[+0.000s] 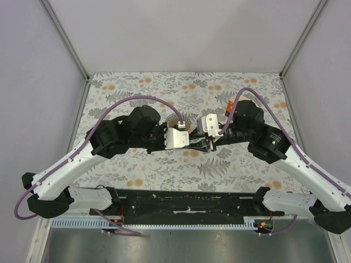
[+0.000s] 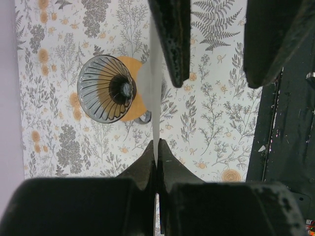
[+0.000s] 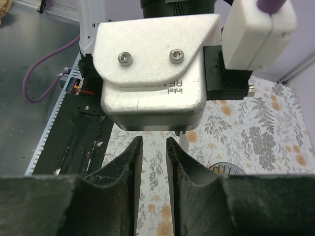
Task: Place the coffee filter in the dripper
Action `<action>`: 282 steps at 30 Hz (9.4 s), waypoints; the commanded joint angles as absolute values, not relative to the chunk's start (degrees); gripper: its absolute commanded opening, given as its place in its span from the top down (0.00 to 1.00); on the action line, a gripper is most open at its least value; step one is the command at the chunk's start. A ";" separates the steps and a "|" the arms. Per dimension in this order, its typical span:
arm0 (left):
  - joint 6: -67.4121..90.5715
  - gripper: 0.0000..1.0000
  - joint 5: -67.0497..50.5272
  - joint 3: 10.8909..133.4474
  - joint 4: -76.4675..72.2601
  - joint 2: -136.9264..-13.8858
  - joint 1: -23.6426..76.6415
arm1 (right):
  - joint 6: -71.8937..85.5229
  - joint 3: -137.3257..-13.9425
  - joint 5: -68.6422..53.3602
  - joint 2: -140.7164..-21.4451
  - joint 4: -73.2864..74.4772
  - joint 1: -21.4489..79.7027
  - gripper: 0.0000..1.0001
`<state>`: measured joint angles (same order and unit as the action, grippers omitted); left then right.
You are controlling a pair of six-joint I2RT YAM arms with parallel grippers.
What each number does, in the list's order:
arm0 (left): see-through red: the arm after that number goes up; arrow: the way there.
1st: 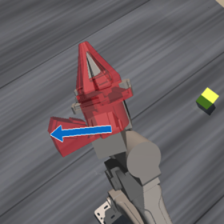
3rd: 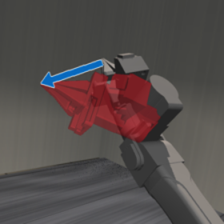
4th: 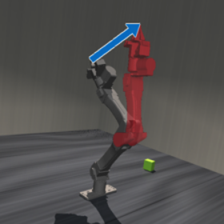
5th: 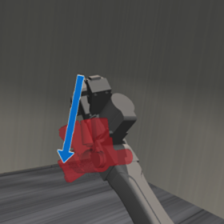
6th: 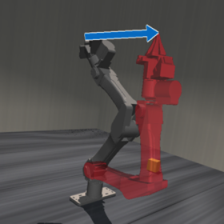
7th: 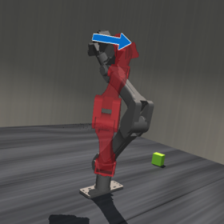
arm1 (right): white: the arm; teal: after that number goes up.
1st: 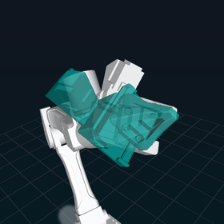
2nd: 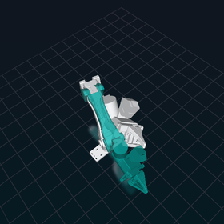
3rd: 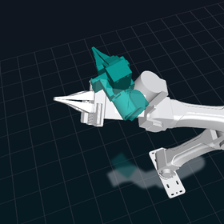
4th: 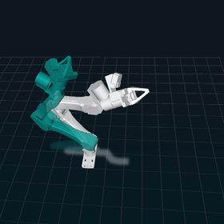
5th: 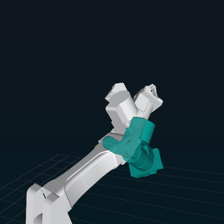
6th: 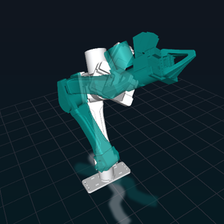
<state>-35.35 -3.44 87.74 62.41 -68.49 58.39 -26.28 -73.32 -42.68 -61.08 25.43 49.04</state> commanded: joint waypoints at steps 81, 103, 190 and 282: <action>-35.25 0.98 -0.79 86.92 60.12 -66.88 58.80 | -29.09 -73.65 -42.28 -62.32 25.57 50.27 0.67; -34.37 0.98 1.32 86.48 59.41 -67.15 58.80 | -31.11 -73.21 -35.95 -62.40 25.93 54.05 0.67; -13.71 0.81 -30.14 103.36 64.86 -74.27 51.86 | -39.64 -83.85 -53.00 -69.17 49.66 44.82 1.00; -15.64 0.91 -33.75 106.87 65.39 -76.99 48.87 | -38.58 -81.12 -49.57 -67.94 47.99 44.82 1.00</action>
